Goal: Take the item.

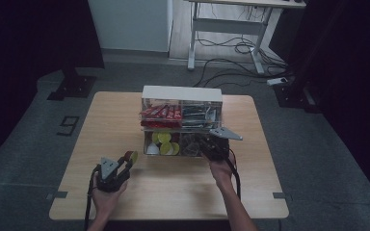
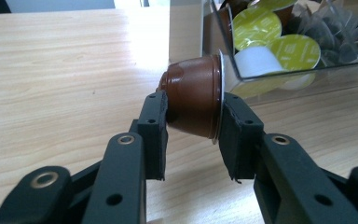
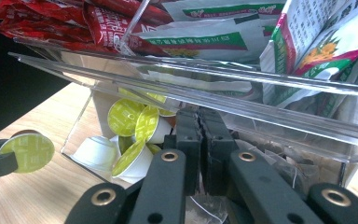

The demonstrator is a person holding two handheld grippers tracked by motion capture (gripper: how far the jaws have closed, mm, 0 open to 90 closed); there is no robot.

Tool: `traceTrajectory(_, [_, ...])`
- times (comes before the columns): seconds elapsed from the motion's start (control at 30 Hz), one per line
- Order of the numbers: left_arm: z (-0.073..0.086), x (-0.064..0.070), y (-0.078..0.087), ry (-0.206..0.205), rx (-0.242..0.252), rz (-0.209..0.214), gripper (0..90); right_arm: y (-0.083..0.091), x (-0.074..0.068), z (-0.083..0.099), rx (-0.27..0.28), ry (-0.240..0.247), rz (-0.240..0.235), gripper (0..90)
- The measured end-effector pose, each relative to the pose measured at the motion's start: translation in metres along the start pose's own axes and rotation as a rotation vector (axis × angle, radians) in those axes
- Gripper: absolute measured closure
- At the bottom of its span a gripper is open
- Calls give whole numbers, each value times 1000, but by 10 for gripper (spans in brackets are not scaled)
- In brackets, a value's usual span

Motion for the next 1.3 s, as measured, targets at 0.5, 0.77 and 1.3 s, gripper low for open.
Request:
traceTrajectory(0.5, [21, -10, -3, 3, -73, -11, 646, 1, 1, 0, 3, -1, 1, 865])
traceTrajectory(0.77, [29, -14, -3, 6, -105, -11, 645, 0, 1, 1, 2, -4, 1, 864])
traceTrajectory(1.3, [38, -22, -9, 24, -150, -34, 640, -1, 1, 1, 2, -6, 1, 862])
Point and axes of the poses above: each handheld gripper's, and its own axes: y roughly backward along the jaws, z roughly out of its underside, x roughly to its right, the point moved 8 cm from there along -y, roughly forward along the jaws, and after that the axes turned 6 degrees about -x, right-handed, at the moved point
